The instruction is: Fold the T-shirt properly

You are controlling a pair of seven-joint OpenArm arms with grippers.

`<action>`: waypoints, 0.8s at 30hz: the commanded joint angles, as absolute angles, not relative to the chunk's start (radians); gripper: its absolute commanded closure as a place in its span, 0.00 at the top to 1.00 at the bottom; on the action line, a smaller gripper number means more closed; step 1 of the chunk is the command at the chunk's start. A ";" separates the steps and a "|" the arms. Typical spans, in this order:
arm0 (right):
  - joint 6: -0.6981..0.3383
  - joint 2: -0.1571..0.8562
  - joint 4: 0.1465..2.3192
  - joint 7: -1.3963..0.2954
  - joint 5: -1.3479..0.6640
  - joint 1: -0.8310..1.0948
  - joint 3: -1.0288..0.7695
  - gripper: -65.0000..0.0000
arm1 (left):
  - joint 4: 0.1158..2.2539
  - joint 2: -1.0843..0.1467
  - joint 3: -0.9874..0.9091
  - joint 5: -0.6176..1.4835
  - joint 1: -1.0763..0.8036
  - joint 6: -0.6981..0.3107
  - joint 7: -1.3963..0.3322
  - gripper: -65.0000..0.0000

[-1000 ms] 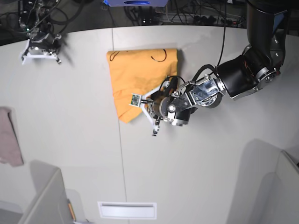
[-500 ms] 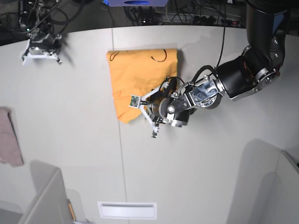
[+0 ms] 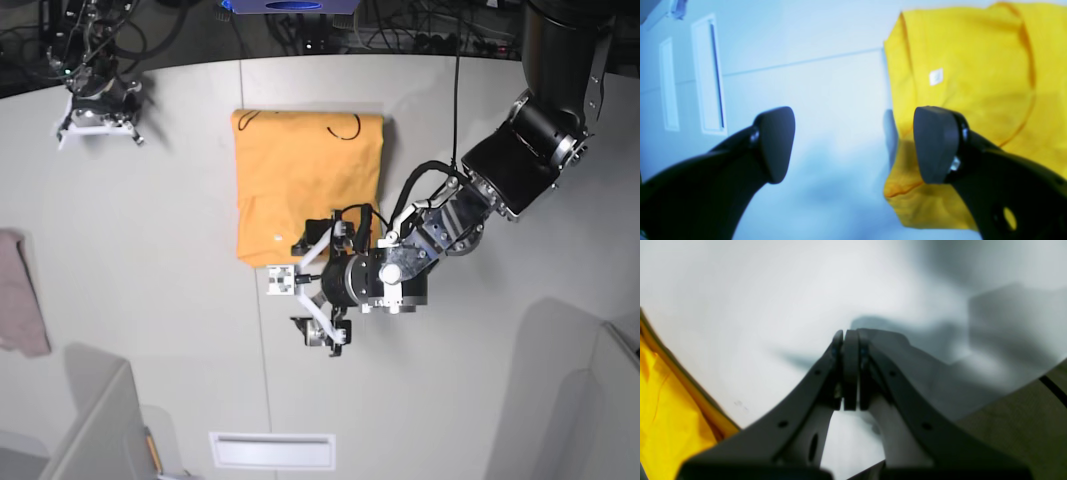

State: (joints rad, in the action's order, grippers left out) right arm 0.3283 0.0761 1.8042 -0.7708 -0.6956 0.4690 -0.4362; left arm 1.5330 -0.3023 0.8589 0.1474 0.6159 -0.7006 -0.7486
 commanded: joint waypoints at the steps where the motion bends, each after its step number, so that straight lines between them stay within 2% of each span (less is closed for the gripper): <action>1: 0.321 0.088 1.824 -0.760 -0.696 0.469 -0.440 0.00 | 1.567 -0.300 0.832 0.150 0.630 -0.698 -0.765 0.82; 6: 0.311 0.094 1.831 -0.734 -0.696 0.475 -0.440 0.00 | 1.692 -0.309 0.705 0.145 0.547 -0.698 -0.883 0.80; 8: 0.239 0.107 1.848 -0.685 -0.694 0.501 -0.440 0.00 | 1.774 -0.334 0.604 0.143 0.476 -0.698 -0.903 0.72; 9: 0.188 0.105 1.862 -0.654 -0.694 0.519 -0.440 0.00 | 1.822 -0.343 0.553 0.139 0.432 -0.698 -0.909 0.63; 11: 0.117 0.108 1.885 -0.590 -0.694 0.555 -0.440 0.00 | 1.890 -0.366 0.452 0.139 0.348 -0.698 -0.908 0.38; 13: 0.067 0.111 1.900 -0.526 -0.693 0.588 -0.440 0.00 | 1.940 -0.384 0.340 0.137 0.243 -0.698 -0.900 0.06; 14: 0.045 0.111 1.902 -0.490 -0.685 0.605 -0.440 0.00 | 1.954 -0.387 0.280 0.137 0.193 -0.698 -0.897 0.00; 16: 0.005 0.107 1.903 -0.430 -0.628 0.628 -0.440 0.00 | 1.960 -0.387 0.165 0.137 0.094 -0.698 -0.848 0.00; 18: -0.041 0.088 1.903 -0.387 -0.547 0.636 -0.440 0.00 | 1.956 -0.394 0.059 0.137 -0.012 -0.698 -0.719 0.00; 24: -0.206 -0.041 1.903 -0.228 -0.303 0.661 -0.449 0.00 | 1.902 -0.437 -0.107 0.137 -0.337 -0.698 -0.165 0.00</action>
